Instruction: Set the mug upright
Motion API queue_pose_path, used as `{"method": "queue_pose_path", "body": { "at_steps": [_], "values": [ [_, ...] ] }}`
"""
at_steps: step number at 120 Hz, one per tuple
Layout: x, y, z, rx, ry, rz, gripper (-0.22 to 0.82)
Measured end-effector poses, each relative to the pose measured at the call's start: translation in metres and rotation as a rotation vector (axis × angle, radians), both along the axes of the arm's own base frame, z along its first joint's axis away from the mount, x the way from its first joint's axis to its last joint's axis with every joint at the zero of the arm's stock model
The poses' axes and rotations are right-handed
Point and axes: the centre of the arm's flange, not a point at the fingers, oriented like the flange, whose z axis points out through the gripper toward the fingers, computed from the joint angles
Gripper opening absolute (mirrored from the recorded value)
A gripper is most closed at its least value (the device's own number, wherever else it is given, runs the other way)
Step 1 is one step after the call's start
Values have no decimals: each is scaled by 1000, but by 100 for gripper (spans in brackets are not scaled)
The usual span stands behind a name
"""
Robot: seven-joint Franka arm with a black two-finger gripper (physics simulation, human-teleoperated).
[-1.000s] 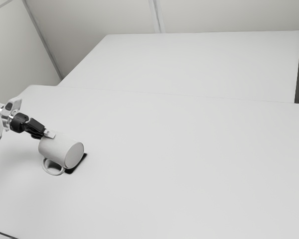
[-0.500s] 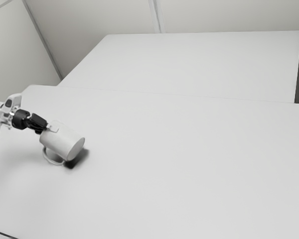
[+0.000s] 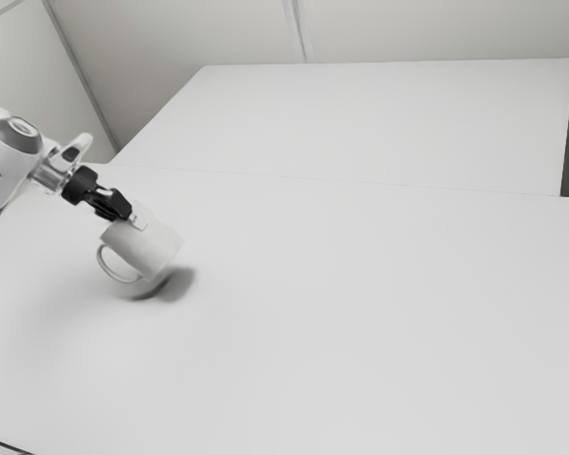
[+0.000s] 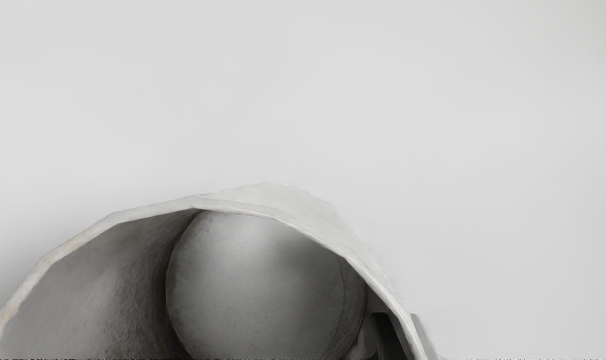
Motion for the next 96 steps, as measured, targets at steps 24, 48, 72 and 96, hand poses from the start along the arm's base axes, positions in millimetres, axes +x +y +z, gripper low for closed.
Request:
{"method": "queue_pose_path", "body": {
  "at_steps": [24, 48, 72, 96],
  "values": [
    [-1, -58, 1, 405, 18, -24, -18],
    [4, -64, 6, 613, -19, 60, -18],
    [7, -80, 4, 656, -15, 159, -18],
    [2, -87, -6, 645, 31, 258, -18]
  ]
}}
